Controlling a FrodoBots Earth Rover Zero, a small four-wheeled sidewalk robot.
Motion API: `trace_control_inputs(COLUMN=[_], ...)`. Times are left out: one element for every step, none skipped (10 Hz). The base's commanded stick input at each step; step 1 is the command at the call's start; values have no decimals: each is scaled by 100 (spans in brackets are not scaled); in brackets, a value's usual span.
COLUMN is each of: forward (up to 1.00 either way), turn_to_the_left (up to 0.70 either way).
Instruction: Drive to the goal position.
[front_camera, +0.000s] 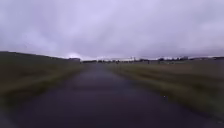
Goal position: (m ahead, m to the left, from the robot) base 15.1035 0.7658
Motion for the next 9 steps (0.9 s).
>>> trace_control_inputs(forward=[100,100,100,100,100,100,100,100,100], turn_to_the_left=[0,0,0,0,0,0,19,36,26])
